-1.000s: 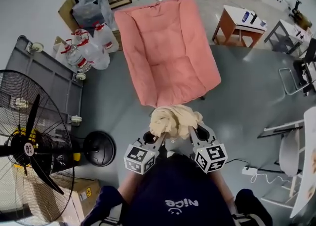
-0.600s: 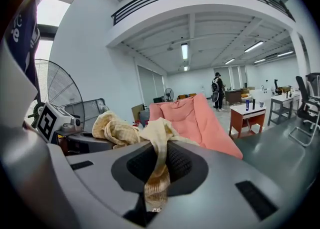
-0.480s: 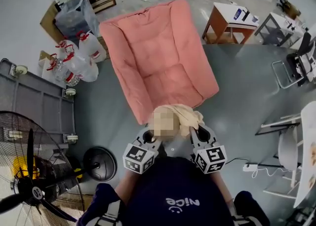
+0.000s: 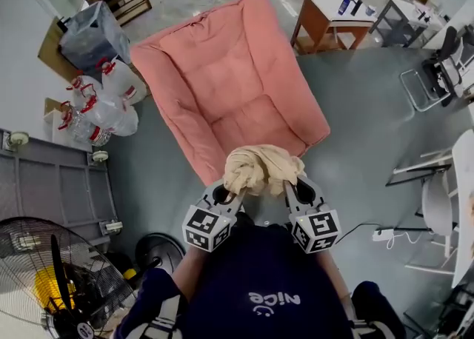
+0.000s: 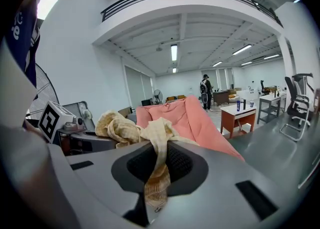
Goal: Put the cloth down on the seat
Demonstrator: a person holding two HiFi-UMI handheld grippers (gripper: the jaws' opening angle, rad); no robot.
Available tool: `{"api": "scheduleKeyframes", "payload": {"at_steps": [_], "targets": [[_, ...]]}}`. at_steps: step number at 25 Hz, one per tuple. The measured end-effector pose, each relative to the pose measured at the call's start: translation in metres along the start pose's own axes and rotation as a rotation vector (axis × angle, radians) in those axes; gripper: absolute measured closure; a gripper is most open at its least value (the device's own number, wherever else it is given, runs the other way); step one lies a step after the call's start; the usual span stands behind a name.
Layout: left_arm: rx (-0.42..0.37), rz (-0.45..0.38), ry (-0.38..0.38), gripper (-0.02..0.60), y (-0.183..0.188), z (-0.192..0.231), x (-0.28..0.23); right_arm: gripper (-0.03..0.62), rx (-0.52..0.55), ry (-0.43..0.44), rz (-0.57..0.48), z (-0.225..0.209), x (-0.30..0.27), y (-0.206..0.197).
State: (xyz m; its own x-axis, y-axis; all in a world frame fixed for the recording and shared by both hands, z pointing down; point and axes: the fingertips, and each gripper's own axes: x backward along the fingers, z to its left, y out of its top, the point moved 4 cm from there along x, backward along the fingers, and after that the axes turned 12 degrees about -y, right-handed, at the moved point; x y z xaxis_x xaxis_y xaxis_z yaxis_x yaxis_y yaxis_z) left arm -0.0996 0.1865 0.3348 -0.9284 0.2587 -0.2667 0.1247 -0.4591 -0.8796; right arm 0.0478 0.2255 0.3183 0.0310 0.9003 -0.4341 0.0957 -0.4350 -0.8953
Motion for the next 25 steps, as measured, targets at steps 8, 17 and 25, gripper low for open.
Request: {"api": "scheduleKeyframes", "payload": {"at_steps": [8,17,25], "targets": [[-0.018,0.003,-0.034,0.5,0.009,0.033,-0.002,0.53,-0.029,-0.022,-0.029,0.011,-0.024,0.007],[-0.003,-0.022,0.011,0.499,0.016,0.045,-0.017,0.53,-0.065,0.005,-0.032,-0.004,-0.045,0.016],[0.015,-0.044,0.114,0.499,0.037,0.075,-0.034,0.53,0.009,0.107,-0.017,-0.017,-0.1,0.041]]}}
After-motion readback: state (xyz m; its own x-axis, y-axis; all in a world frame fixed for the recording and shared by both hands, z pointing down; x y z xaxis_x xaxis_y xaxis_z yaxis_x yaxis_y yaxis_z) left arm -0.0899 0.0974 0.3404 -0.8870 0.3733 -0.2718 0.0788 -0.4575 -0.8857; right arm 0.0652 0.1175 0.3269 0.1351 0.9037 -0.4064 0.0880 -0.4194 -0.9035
